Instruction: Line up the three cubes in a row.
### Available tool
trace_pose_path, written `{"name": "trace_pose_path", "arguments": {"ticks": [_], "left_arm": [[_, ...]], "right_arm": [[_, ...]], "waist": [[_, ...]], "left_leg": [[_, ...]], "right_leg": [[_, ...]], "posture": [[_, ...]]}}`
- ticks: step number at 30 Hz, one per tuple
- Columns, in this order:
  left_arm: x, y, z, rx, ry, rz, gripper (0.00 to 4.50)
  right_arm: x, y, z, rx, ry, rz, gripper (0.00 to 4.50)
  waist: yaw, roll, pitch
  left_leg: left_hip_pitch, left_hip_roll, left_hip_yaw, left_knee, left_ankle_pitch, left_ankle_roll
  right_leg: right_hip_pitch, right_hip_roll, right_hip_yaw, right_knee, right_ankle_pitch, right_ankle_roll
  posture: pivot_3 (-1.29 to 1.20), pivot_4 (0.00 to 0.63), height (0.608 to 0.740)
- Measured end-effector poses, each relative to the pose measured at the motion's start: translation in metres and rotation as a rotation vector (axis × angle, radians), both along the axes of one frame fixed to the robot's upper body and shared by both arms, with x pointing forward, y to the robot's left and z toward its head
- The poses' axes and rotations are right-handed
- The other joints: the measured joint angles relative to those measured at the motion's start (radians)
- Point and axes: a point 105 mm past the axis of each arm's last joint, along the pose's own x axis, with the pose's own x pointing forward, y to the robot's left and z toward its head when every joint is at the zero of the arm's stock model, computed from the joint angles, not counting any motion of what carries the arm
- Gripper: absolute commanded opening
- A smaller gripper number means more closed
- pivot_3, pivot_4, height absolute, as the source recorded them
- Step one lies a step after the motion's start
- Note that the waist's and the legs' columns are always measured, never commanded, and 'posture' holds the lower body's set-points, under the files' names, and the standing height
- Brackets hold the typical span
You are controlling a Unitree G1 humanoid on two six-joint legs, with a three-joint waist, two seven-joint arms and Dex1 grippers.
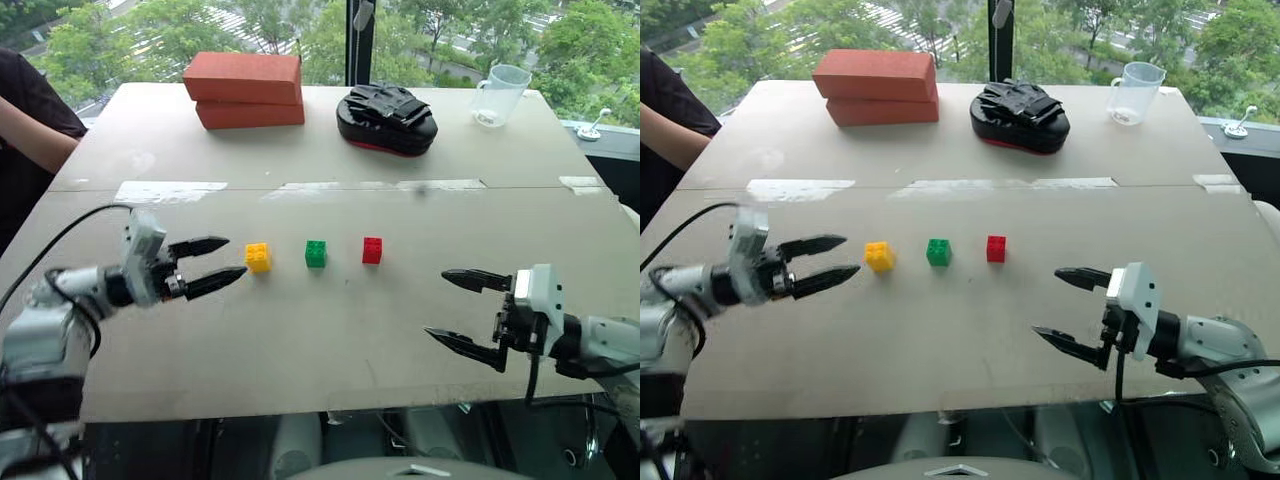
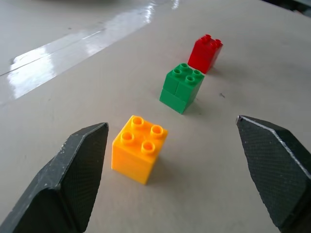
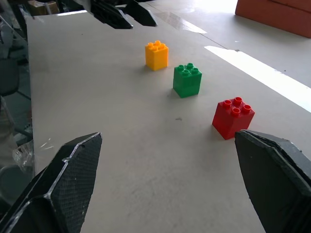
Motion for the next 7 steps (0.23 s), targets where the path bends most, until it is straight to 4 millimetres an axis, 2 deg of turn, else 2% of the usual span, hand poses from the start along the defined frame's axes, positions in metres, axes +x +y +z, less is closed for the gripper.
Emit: {"name": "trace_pose_path", "arguments": {"ticks": [3, 7], "left_arm": [[-0.034, 0.002, -0.03, -0.037, 0.078, 0.169, 4.29], [-0.064, 0.01, -0.045, -0.031, 0.112, 0.304, 4.29]], "right_arm": [[-0.003, -0.025, -0.009, -0.024, 0.05, -0.087, 4.5], [-0.008, -0.045, -0.016, -0.043, 0.095, -0.148, 4.5]], "waist": [[0.012, -0.001, -0.001], [0.024, 0.0, -0.002]], "left_leg": [[0.002, -0.001, -0.001, -0.001, 0.0, 0.0], [0.004, 0.0, -0.001, -0.001, -0.001, -0.001]], "right_leg": [[0.001, -0.001, -0.001, 0.0, -0.001, -0.003], [0.002, -0.002, -0.001, -0.001, -0.003, 0.0]], "posture": [[0.0, 0.15, 0.74], [0.0, 0.15, 0.74]]}}
